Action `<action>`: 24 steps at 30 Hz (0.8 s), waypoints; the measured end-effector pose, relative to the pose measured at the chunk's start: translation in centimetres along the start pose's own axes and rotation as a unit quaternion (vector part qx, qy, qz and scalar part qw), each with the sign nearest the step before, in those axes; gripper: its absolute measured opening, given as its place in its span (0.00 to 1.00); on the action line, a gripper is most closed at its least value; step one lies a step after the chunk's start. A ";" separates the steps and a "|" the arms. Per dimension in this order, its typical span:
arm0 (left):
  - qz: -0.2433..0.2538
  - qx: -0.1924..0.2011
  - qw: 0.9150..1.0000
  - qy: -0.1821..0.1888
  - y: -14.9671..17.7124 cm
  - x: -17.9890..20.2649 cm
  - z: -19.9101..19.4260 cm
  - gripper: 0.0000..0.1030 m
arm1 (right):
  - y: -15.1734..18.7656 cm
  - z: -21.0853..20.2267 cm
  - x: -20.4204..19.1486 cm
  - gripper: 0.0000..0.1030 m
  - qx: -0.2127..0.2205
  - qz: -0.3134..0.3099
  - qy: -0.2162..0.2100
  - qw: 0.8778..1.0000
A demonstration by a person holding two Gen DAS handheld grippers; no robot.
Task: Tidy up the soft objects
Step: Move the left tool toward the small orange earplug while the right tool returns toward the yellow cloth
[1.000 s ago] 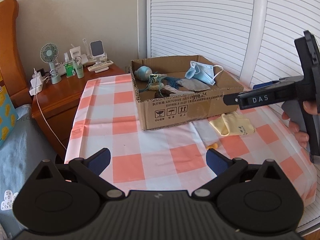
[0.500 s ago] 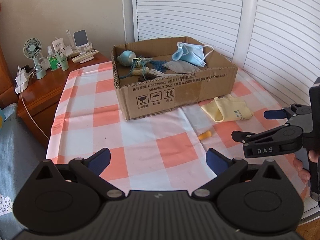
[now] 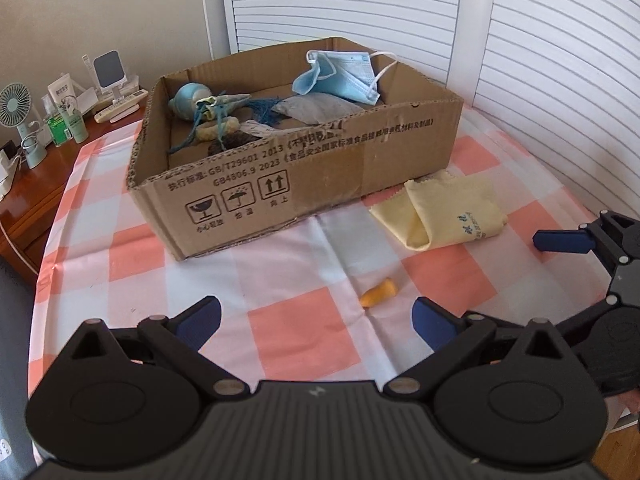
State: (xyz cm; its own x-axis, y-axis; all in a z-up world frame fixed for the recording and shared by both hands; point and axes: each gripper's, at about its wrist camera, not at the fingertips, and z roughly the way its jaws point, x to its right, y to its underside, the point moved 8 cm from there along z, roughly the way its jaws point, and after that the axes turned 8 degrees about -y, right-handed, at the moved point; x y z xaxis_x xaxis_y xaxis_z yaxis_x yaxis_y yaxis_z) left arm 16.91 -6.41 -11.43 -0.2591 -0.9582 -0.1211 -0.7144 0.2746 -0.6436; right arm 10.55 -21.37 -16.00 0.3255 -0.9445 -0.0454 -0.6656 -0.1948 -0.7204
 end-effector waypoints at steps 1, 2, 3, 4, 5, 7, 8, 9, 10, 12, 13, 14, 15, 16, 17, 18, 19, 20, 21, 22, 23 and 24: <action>-0.001 -0.001 1.000 0.003 -0.3 0.3 0.5 0.98 | 0.1 0.0 0.0 1.00 0.002 -0.001 -0.001 1.000; -0.003 -0.001 1.000 0.006 -0.5 0.5 0.9 0.98 | 0.1 0.0 0.0 1.00 0.004 -0.003 -0.002 1.000; -0.006 -0.001 1.000 0.009 -0.6 0.7 1.3 0.98 | 0.1 -0.1 0.0 1.00 0.005 -0.003 -0.003 1.000; -0.008 -0.001 1.000 0.008 -0.8 0.9 1.8 0.98 | 0.1 -0.1 0.0 1.00 0.006 -0.004 -0.004 1.000; -0.010 -0.001 1.000 0.007 -0.9 1.0 2.2 0.98 | 0.1 -0.1 0.0 1.00 0.007 -0.004 -0.004 1.000; -0.013 0.001 1.000 0.005 -1.1 1.2 2.9 0.98 | 0.1 -0.2 0.0 1.00 0.008 -0.005 -0.005 1.000; -0.015 -0.002 1.000 0.003 -1.1 1.2 3.2 0.98 | 0.1 -0.2 0.0 1.00 0.009 -0.005 -0.006 1.000; -0.018 -0.007 1.000 0.001 -1.1 1.1 3.5 0.98 | 0.1 -0.2 0.0 1.00 0.010 -0.005 -0.006 1.000; -0.021 -0.010 1.000 -0.001 -1.0 1.0 3.6 0.98 | 0.2 -0.2 0.0 1.00 0.010 -0.005 -0.007 1.000; -0.022 -0.013 1.000 -0.004 -0.6 0.7 3.8 0.98 | 0.1 -0.2 0.0 1.00 0.010 -0.006 -0.008 1.000; -0.024 -0.012 1.000 -0.005 -0.4 0.5 3.7 0.98 | 0.1 -0.2 -0.1 1.00 0.010 -0.006 -0.008 1.000; -0.025 -0.012 1.000 -0.007 -0.3 0.2 3.6 0.98 | 0.1 -0.2 0.0 1.00 0.011 -0.006 -0.008 1.000; -0.026 -0.011 1.000 -0.010 -0.1 -0.1 3.5 0.98 | 0.1 -0.2 0.0 1.00 0.011 -0.006 -0.008 1.000; -0.028 -0.011 0.999 -0.013 0.0 -0.4 3.4 0.99 | 0.1 -0.2 0.0 1.00 0.012 -0.006 -0.008 1.000; -0.031 -0.011 0.999 -0.015 0.2 -0.7 3.4 0.99 | 0.1 -0.2 0.0 1.00 0.012 -0.006 -0.008 1.000; -0.034 -0.012 0.999 -0.016 0.3 -1.0 3.3 0.99 | 0.1 -0.2 0.0 1.00 0.013 -0.007 -0.008 1.000; -0.036 -0.012 0.999 -0.016 0.4 -1.3 3.3 0.99 | 0.1 -0.2 -0.1 1.00 0.013 -0.007 -0.008 1.000; -0.038 -0.012 0.999 -0.018 0.6 -1.6 3.2 0.99 | 0.1 -0.2 -0.1 1.00 0.013 -0.007 -0.008 1.000; -0.038 -0.011 0.999 -0.021 0.7 -1.8 3.1 0.99 | 0.2 -0.2 -0.1 1.00 0.013 -0.007 -0.008 1.000; -0.038 -0.010 0.999 -0.022 0.7 -2.0 3.0 0.99 | 0.2 -0.2 -0.1 1.00 0.014 -0.007 -0.008 1.000; -0.037 -0.008 0.999 -0.018 0.8 -2.1 2.9 0.99 | 0.2 -0.2 -0.1 1.00 0.014 -0.007 -0.008 1.000; -0.036 -0.008 0.999 -0.017 0.8 -2.2 2.8 0.99 | 0.2 -0.2 -0.1 1.00 0.014 -0.007 -0.008 1.000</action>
State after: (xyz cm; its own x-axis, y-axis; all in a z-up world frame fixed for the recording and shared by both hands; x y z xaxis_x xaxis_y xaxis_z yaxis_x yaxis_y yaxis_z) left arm 18.72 -4.32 -13.85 -0.1853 -0.9775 -0.1005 -0.7409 0.2062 -0.6391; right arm 10.27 -21.40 -15.94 0.3458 -0.9372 -0.0460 -0.6415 -0.2004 -0.7405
